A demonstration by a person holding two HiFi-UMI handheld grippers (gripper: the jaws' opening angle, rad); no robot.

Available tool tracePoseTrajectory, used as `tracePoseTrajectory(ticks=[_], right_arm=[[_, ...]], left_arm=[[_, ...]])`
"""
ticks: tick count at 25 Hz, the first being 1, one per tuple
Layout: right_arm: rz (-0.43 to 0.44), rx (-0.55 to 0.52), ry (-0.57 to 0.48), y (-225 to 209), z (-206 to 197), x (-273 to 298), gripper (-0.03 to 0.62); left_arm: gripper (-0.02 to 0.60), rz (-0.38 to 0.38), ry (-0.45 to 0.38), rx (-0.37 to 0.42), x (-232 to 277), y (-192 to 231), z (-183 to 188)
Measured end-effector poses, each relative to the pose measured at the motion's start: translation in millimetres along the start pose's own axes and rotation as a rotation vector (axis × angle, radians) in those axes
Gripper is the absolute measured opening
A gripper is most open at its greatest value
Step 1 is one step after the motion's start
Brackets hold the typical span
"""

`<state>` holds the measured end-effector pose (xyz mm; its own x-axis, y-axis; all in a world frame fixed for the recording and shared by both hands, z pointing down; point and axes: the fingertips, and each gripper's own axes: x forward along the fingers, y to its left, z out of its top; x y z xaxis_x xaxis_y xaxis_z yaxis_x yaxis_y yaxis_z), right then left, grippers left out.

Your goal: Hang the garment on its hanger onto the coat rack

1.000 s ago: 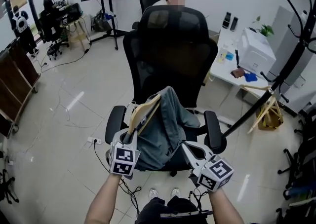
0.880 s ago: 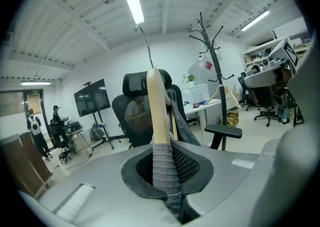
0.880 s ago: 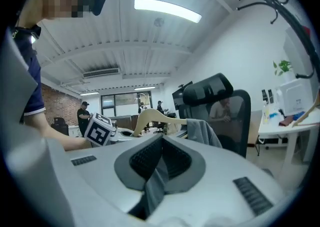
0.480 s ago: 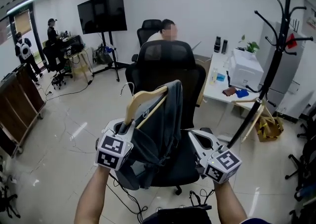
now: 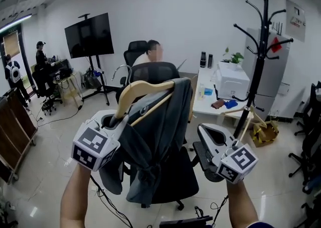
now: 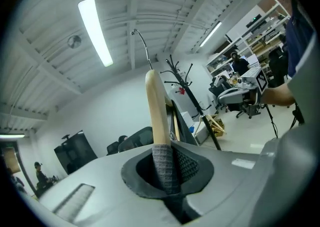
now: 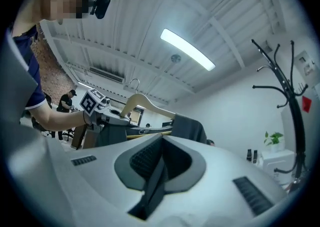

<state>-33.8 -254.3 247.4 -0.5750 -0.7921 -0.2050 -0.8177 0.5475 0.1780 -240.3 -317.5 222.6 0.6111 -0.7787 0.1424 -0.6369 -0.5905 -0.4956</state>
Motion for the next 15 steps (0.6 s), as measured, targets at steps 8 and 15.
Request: tracePoseTrajectory(ticks=[8, 15], right_arm=[[-0.099, -0.070, -0.053, -33.3, 54.7, -56.9, 0.000], [-0.198, -0.105, -0.064, -67.7, 82.1, -136.9, 0.000]], left_arm=[[0.015, -0.167, -0.157, 0.045, 9.4, -46.2, 83.3], [0.017, -0.322, -0.226, 0.100, 33.9, -126.7, 148.6]])
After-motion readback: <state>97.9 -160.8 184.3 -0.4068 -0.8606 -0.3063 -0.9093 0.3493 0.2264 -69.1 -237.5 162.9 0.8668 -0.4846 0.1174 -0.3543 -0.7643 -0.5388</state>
